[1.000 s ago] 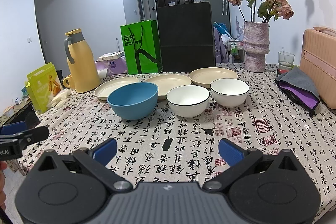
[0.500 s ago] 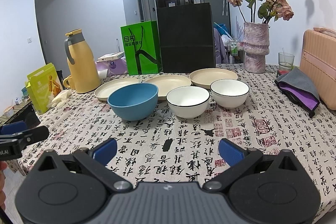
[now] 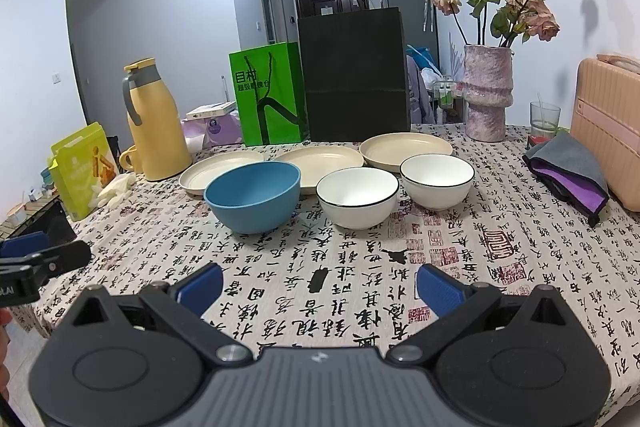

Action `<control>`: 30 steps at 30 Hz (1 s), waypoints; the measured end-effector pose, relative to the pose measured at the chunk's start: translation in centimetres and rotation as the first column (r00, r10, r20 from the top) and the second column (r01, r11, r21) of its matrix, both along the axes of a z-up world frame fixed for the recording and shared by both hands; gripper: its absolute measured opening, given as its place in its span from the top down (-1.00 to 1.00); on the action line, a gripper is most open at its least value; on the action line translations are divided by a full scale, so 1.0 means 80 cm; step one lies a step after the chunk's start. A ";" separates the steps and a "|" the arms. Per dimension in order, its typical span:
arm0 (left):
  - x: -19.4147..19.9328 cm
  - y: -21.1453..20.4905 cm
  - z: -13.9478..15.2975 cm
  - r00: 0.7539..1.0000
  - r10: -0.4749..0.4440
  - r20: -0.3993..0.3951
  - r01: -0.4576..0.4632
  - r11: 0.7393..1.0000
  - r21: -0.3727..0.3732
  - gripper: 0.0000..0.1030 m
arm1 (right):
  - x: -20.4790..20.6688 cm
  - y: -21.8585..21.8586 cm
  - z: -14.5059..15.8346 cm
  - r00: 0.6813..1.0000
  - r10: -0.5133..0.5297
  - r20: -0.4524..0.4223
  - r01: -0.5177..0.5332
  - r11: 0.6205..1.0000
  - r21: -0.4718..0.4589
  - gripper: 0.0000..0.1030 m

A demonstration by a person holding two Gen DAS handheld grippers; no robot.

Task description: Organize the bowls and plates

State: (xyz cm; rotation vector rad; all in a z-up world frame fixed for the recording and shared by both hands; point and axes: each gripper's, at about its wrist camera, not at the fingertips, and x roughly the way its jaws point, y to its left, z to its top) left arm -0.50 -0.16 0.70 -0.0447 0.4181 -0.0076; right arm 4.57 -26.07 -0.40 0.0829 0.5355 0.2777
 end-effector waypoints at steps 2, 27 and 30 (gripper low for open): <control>0.000 0.000 0.000 1.000 0.000 0.000 0.000 1.000 0.001 -1.00 | -0.002 0.000 0.005 1.000 -0.002 0.003 0.002 1.000 0.001 -1.00; 0.028 0.005 0.013 0.999 0.043 0.025 -0.043 0.999 -0.002 -1.00 | 0.034 0.011 0.002 0.998 0.053 0.028 -0.054 0.998 0.032 -1.00; 0.031 0.010 0.012 0.998 0.056 0.032 -0.056 0.998 -0.009 -1.00 | 0.042 0.017 0.003 0.997 0.065 0.034 -0.066 0.997 0.028 -1.00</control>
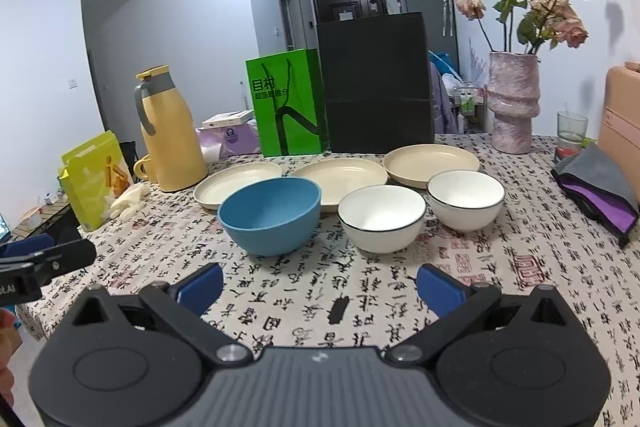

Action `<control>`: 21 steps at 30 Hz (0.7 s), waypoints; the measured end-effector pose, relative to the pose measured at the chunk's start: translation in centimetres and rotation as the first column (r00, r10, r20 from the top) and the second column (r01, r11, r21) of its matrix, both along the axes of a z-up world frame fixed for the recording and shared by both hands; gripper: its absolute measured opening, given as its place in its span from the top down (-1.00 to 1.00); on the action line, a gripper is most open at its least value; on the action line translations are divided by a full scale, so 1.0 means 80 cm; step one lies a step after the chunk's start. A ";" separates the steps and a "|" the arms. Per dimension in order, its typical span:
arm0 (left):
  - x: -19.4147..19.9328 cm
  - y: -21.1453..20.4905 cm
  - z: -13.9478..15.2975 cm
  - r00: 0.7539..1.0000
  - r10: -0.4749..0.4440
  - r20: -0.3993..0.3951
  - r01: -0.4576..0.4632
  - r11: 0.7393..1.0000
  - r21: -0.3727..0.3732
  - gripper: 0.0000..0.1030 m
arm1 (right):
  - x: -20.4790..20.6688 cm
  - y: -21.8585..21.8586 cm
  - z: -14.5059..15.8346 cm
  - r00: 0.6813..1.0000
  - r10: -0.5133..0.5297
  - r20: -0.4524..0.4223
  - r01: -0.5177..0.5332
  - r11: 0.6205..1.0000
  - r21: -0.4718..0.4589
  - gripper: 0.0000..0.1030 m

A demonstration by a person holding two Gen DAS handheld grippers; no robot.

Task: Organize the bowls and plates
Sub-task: 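Move the left tool toward the cream plate beside the yellow thermos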

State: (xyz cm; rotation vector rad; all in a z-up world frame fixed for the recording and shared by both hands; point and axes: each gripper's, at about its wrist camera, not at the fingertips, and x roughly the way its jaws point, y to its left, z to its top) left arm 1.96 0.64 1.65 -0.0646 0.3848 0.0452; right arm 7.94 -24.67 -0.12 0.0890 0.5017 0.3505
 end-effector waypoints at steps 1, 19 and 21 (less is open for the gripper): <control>0.003 0.002 0.000 1.000 0.005 0.001 -0.005 1.000 -0.004 -1.00 | 0.003 0.002 0.000 1.000 0.004 0.001 -0.004 1.000 0.000 -1.00; 0.047 0.051 0.005 0.994 0.105 0.011 -0.104 0.994 -0.042 -1.00 | 0.067 0.054 0.012 0.998 0.060 0.023 -0.060 0.998 0.003 -1.00; 0.053 0.056 0.007 0.993 0.120 0.014 -0.119 0.992 -0.043 -1.00 | 0.074 0.059 0.013 0.997 0.066 0.028 -0.066 0.998 0.008 -1.00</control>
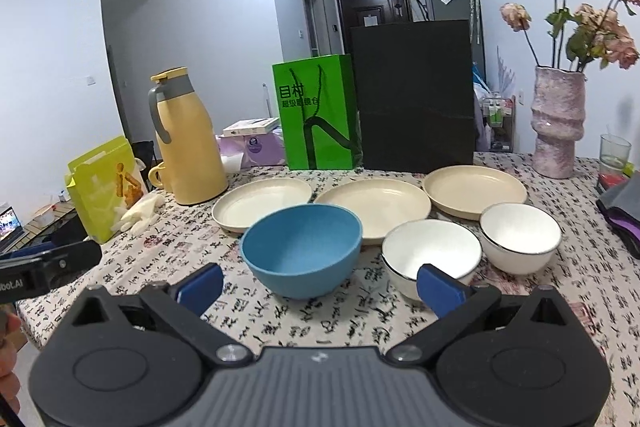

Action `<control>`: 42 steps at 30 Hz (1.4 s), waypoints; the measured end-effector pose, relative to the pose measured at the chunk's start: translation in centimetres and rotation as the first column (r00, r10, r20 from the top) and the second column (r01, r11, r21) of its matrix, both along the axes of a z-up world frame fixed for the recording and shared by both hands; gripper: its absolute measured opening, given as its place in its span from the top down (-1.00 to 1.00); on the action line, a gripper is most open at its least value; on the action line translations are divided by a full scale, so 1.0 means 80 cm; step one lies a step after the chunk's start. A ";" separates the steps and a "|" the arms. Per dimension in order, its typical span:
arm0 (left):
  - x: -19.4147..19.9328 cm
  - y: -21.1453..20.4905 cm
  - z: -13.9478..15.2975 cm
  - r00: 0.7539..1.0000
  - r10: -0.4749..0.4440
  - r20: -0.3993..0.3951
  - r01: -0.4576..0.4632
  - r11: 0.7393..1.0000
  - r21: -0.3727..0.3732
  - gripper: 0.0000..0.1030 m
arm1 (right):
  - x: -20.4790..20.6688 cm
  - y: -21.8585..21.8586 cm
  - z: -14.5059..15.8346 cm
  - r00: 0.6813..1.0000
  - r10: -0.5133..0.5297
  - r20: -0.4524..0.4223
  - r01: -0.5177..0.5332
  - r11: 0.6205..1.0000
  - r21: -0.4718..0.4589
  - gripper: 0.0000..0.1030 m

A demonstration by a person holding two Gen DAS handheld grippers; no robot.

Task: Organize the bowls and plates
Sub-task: 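Move the left tool toward the cream plate beside the yellow thermos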

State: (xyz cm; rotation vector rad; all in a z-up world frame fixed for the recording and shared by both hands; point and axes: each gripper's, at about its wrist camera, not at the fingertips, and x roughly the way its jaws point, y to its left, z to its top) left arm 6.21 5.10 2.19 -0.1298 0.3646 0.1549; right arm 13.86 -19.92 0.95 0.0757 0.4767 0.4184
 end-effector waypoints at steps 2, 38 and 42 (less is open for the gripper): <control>0.007 0.005 0.002 1.000 0.014 0.003 -0.014 1.000 -0.003 -1.00 | 0.008 0.005 0.001 1.000 0.007 0.005 -0.007 1.000 0.008 -1.00; 0.164 0.078 0.017 0.987 0.159 -0.015 -0.160 0.984 -0.074 -1.00 | 0.179 0.078 0.013 1.000 0.019 0.011 -0.020 0.995 0.094 -1.00; 0.186 0.087 0.018 0.986 0.166 -0.026 -0.168 0.981 -0.095 -1.00 | 0.202 0.087 0.011 1.000 0.009 0.012 -0.010 0.996 0.088 -1.00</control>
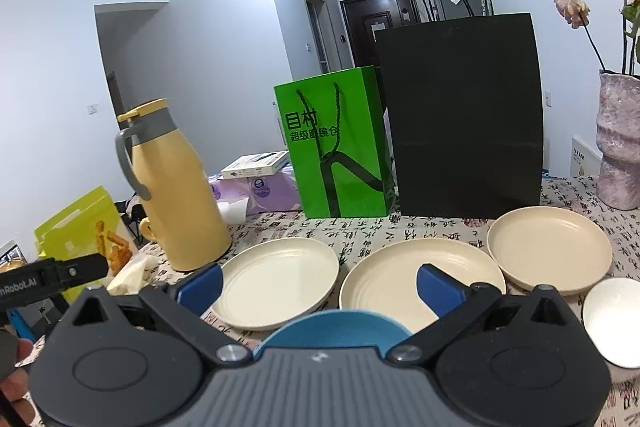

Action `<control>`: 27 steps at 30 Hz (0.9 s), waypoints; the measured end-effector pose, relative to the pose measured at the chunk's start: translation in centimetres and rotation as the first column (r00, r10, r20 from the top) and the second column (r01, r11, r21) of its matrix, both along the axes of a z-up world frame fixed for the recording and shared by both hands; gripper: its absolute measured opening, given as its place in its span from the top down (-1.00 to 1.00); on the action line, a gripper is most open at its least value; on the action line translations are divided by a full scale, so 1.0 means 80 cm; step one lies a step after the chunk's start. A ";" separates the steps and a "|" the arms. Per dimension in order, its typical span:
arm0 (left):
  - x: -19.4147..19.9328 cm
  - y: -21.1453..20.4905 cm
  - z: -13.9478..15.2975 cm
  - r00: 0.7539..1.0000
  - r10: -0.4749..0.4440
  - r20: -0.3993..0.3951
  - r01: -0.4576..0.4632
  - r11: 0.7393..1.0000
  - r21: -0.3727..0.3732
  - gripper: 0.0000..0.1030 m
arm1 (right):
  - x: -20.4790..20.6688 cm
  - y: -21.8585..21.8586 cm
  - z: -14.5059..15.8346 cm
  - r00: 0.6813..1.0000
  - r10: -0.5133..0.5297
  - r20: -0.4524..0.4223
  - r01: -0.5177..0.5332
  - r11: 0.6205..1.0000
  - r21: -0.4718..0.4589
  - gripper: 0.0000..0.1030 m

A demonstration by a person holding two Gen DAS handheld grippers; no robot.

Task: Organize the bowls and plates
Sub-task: 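Move the left tool toward the cream plate beside the yellow thermos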

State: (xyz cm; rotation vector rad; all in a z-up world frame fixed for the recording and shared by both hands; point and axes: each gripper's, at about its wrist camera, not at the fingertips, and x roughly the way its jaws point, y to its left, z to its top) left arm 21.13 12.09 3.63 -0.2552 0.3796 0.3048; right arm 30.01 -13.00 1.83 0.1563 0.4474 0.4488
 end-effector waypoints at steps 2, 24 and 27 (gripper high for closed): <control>0.009 0.004 0.001 1.000 0.006 0.002 -0.006 1.000 -0.008 -1.00 | 0.010 0.003 -0.001 1.000 -0.004 -0.001 0.004 1.000 0.001 -1.00; 0.103 0.099 -0.026 0.990 0.135 -0.030 -0.138 0.977 -0.163 -1.00 | 0.095 0.057 -0.005 0.998 -0.051 -0.048 0.051 0.999 -0.005 -1.00; 0.111 0.107 -0.041 0.987 0.158 -0.012 -0.158 0.976 -0.147 -1.00 | 0.102 0.063 -0.009 0.998 -0.054 -0.044 0.053 0.998 -0.013 -1.00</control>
